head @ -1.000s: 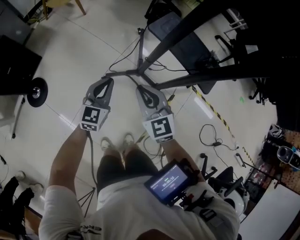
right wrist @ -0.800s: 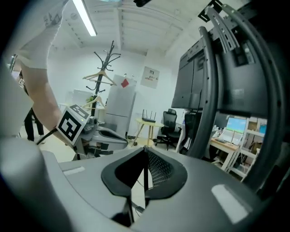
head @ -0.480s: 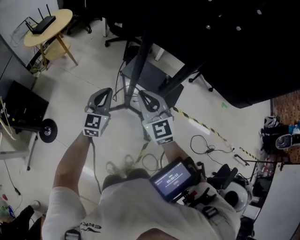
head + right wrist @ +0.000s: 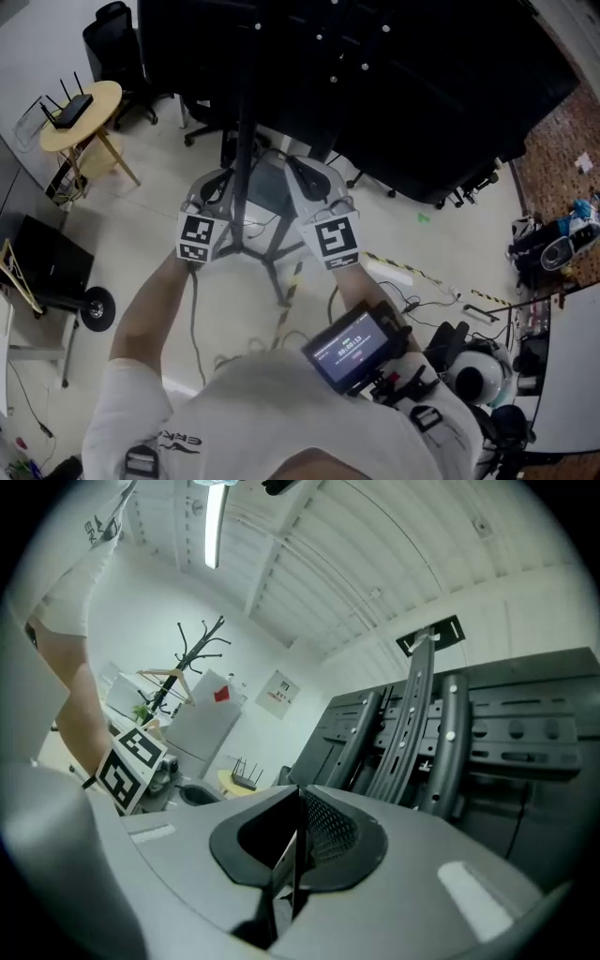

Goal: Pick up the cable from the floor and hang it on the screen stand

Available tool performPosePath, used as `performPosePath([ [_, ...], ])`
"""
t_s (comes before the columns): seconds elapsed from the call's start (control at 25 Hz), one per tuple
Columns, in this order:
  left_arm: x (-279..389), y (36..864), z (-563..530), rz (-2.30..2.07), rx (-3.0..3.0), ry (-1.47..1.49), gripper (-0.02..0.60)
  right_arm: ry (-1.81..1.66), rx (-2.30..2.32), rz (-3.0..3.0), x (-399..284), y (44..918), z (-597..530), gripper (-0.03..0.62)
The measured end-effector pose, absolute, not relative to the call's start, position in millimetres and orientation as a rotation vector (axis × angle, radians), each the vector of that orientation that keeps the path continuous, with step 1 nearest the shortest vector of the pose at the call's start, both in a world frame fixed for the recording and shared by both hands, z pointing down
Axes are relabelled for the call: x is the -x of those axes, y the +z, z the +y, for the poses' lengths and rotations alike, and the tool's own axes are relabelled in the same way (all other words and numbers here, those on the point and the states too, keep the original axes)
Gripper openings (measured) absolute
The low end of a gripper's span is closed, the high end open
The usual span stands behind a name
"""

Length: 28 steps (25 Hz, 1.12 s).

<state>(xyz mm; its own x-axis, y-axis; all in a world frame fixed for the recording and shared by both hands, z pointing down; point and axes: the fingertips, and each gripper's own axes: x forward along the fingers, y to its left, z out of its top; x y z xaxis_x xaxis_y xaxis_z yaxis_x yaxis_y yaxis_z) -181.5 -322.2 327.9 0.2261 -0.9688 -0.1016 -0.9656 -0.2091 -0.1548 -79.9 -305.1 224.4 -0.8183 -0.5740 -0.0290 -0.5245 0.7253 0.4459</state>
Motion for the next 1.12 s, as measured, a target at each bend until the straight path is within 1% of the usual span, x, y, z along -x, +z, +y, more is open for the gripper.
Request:
performPosePath([
  [0.2, 149, 304, -338, 1.734, 2.361, -0.036, 0.012, -0.754, -0.991, -2.827, 56, 176, -303, 0.034],
  [0.48, 93, 295, -354, 1.542, 2.503, -0.058, 0.154, -0.842, -1.086, -2.808, 22, 136, -301, 0.034],
  [0.68, 54, 292, -353, 1.393, 2.595, -0.016, 0.202, -0.854, -1.158, -2.784, -2, 123, -311, 0.034],
  [0.72, 48, 294, -354, 1.369, 2.607, -0.022, 0.223, -0.854, -1.169, -2.781, -7, 122, -313, 0.034],
  [1.04, 34, 311, -377, 1.401, 2.586, -0.102, 0.227, -0.891, -1.217, -2.775, -31, 107, -313, 0.034],
  [1.08, 34, 312, -379, 1.414, 2.579, -0.108, 0.211, -0.899, -1.227, -2.778, -34, 104, -312, 0.034],
  [1.12, 35, 312, -380, 1.427, 2.569, -0.109, 0.180, -0.906, -1.239, -2.779, -37, 101, -312, 0.034],
])
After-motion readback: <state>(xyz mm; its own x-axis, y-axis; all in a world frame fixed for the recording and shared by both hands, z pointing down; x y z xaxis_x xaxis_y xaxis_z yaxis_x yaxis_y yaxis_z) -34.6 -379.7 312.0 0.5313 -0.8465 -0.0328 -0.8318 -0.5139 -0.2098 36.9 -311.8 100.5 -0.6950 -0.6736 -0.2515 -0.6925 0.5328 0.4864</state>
